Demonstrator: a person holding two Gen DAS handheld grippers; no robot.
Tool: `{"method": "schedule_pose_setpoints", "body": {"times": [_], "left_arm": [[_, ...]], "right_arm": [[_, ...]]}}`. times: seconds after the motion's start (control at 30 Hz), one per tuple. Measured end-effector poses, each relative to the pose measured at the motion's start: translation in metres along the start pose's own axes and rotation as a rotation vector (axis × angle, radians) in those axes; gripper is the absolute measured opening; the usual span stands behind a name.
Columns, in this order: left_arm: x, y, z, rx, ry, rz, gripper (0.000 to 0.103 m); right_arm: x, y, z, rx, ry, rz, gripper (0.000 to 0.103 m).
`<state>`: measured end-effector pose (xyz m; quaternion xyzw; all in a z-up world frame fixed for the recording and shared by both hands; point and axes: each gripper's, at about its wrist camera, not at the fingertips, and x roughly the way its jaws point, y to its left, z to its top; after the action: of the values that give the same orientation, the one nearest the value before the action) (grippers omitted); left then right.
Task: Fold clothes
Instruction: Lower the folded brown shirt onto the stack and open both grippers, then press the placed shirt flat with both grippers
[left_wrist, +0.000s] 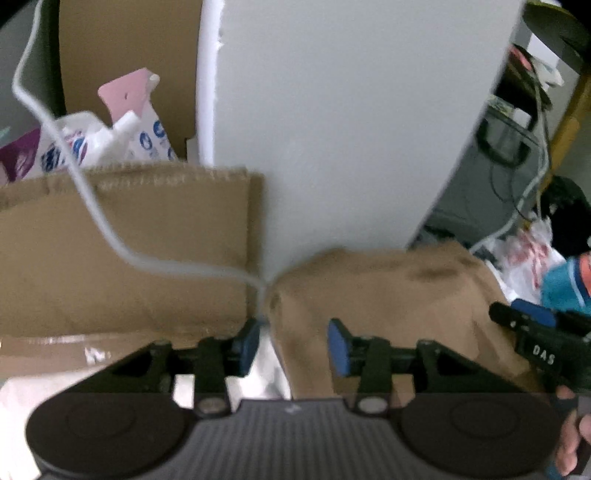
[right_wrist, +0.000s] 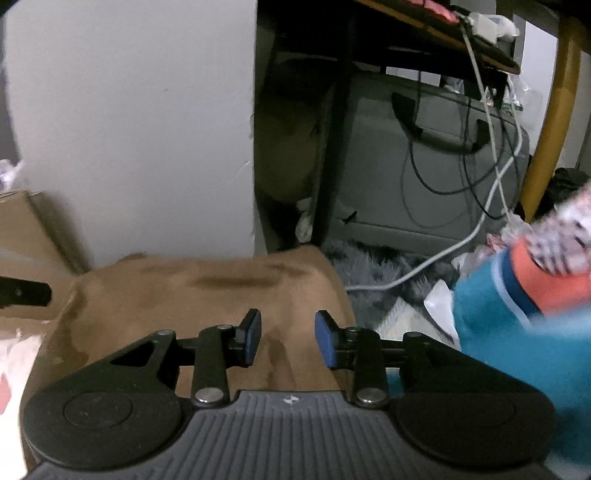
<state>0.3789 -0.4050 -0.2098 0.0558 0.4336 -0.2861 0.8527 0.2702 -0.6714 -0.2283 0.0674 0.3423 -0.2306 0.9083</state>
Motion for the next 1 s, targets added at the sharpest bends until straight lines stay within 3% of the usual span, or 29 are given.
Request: {"method": "schedule_pose_setpoints", "body": {"times": [0.2, 0.47, 0.63, 1.0], "left_arm": [[-0.021, -0.013, -0.044, 0.006, 0.023, -0.009, 0.047], [-0.037, -0.024, -0.089, -0.042, 0.047, -0.044, 0.052], [-0.046, -0.02, -0.115, -0.076, 0.067, -0.05, 0.06], [-0.034, -0.014, -0.155, -0.066, 0.138, -0.119, 0.061]], "right_arm": [[-0.04, -0.007, -0.043, -0.036, 0.003, 0.055, 0.039], [-0.075, -0.017, -0.086, -0.039, 0.028, 0.028, 0.039], [-0.089, -0.023, -0.117, -0.051, 0.04, 0.027, 0.039], [-0.097, -0.056, -0.153, 0.022, 0.052, -0.014, 0.039]]}}
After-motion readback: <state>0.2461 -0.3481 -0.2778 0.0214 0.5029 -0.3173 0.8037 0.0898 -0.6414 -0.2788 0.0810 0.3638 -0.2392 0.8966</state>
